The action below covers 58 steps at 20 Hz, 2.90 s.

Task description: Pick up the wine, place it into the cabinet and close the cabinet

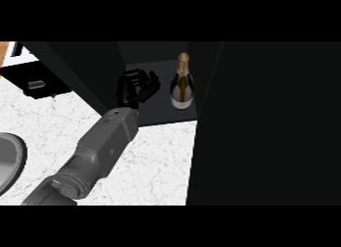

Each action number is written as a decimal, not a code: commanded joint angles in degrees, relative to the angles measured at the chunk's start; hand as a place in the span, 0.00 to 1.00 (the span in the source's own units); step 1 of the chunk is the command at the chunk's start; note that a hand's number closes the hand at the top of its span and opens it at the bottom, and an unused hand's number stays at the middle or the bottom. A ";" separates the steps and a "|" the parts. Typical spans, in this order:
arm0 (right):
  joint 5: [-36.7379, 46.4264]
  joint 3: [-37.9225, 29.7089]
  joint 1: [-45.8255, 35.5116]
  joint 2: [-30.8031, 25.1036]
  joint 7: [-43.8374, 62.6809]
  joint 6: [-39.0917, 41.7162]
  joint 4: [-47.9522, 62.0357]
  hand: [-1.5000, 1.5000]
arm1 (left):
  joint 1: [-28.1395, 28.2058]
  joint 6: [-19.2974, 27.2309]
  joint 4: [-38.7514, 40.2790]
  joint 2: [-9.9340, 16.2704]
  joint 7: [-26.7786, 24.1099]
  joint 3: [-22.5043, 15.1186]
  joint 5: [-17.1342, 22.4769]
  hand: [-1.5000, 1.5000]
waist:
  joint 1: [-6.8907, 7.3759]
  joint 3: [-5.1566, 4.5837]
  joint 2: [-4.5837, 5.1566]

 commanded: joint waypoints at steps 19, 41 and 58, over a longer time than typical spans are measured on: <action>-1.74 1.07 -0.37 1.95 -2.88 1.01 2.60 0.00 | 7.68 -1.95 -1.46 -0.15 -2.76 -3.13 4.55 1.00 | -3.14 -0.15 0.33; -3.60 -1.40 2.79 1.23 -2.59 2.21 0.37 0.00 | 0.07 5.46 -4.09 -0.15 1.09 -6.37 9.39 1.00 | -3.23 0.01 0.12; -5.33 -2.70 5.75 0.83 -3.56 4.11 -0.33 0.00 | -7.53 6.13 0.47 -0.13 7.33 -3.53 11.04 1.00 | -1.08 0.11 0.65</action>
